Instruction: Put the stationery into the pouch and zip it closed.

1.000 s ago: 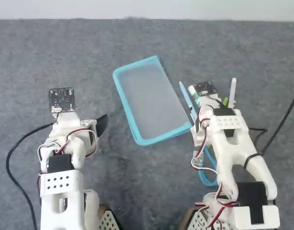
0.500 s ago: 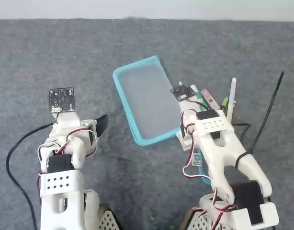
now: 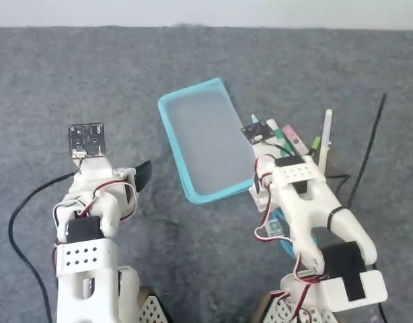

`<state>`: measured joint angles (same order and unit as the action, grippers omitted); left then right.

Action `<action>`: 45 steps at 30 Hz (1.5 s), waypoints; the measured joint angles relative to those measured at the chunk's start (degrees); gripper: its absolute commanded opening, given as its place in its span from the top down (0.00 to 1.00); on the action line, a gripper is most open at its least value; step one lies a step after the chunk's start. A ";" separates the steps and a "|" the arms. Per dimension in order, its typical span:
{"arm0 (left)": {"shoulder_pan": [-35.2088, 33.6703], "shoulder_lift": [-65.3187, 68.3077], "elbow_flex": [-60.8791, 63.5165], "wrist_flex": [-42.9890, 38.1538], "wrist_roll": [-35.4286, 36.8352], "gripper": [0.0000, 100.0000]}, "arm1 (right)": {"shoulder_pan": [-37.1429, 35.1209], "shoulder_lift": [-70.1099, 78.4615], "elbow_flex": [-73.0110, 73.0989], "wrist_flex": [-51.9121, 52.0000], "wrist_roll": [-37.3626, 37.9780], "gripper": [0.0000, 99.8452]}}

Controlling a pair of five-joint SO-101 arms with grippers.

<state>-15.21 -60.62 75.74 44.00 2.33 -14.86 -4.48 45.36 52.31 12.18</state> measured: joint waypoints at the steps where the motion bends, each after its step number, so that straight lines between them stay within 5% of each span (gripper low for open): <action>1: 0.00 0.00 0.00 0.00 0.00 0.68 | 0.53 0.00 -0.09 0.18 0.00 0.99; 12: 0.00 0.00 0.00 0.09 0.00 0.68 | 5.80 -13.45 0.09 6.24 -0.09 0.99; 22: 7.03 0.00 0.00 0.70 0.79 0.67 | -8.62 -33.32 -10.11 24.09 -0.09 0.99; 38: 20.22 -0.09 2.29 -2.90 1.32 0.68 | -10.37 -28.92 -38.77 35.78 0.00 0.99; 45: 25.14 -0.09 2.29 -2.90 1.32 0.68 | -22.68 -16.09 -59.25 44.84 0.00 0.99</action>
<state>9.93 -60.70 78.02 41.10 3.65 -37.54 -20.57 -13.89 97.14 12.18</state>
